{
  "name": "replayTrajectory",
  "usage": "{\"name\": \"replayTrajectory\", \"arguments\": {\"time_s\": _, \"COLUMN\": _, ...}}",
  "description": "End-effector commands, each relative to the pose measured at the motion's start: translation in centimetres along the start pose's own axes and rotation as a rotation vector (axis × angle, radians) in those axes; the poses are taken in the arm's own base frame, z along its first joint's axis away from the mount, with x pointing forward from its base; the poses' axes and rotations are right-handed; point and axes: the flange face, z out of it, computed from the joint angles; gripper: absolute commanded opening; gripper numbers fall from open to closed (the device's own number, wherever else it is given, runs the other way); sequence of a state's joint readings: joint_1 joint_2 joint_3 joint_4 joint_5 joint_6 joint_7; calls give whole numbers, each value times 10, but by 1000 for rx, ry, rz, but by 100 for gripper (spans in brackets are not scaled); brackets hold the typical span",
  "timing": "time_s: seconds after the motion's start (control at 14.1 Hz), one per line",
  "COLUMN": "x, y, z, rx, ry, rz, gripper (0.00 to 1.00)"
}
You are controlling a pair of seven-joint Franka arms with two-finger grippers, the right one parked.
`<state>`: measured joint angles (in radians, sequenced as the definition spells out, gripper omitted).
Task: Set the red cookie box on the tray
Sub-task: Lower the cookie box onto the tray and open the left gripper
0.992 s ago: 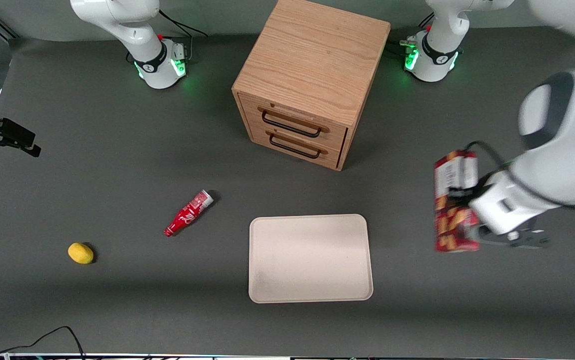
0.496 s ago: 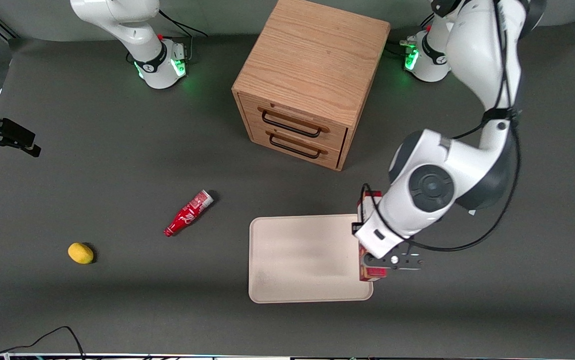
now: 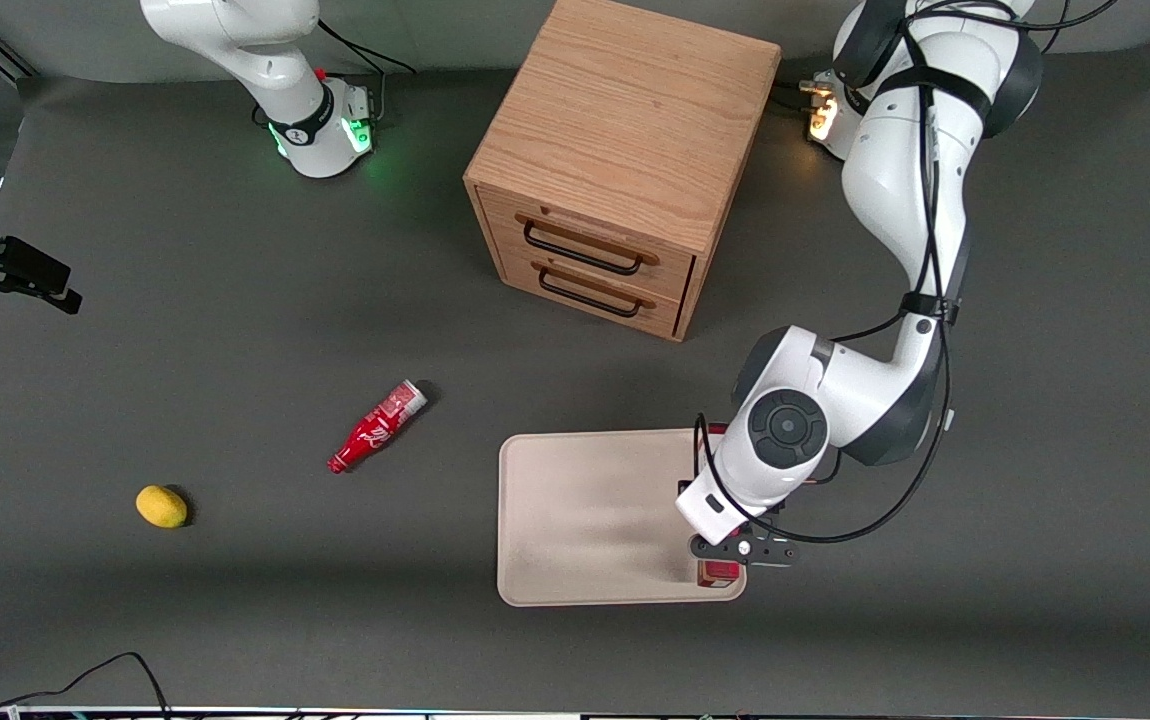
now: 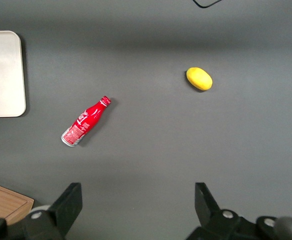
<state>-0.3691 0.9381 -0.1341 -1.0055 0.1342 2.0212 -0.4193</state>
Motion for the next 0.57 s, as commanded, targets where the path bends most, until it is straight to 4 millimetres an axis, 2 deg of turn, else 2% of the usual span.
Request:
{"name": "replayTrajectory", "arguments": {"time_s": 0.0, "x": 4, "y": 12, "z": 11, "rx": 11, "ry": 37, "rz": -16, "gripper": 0}}
{"name": "replayTrajectory", "arguments": {"time_s": 0.28, "x": 5, "y": 11, "z": 31, "rx": 6, "ry": 48, "rz": -20, "gripper": 1}}
{"name": "replayTrajectory", "arguments": {"time_s": 0.43, "x": 6, "y": 7, "z": 37, "rx": 17, "ry": 54, "rz": -22, "gripper": 14}}
{"name": "replayTrajectory", "arguments": {"time_s": 0.5, "x": 6, "y": 7, "z": 40, "rx": 17, "ry": 58, "rz": -20, "gripper": 27}}
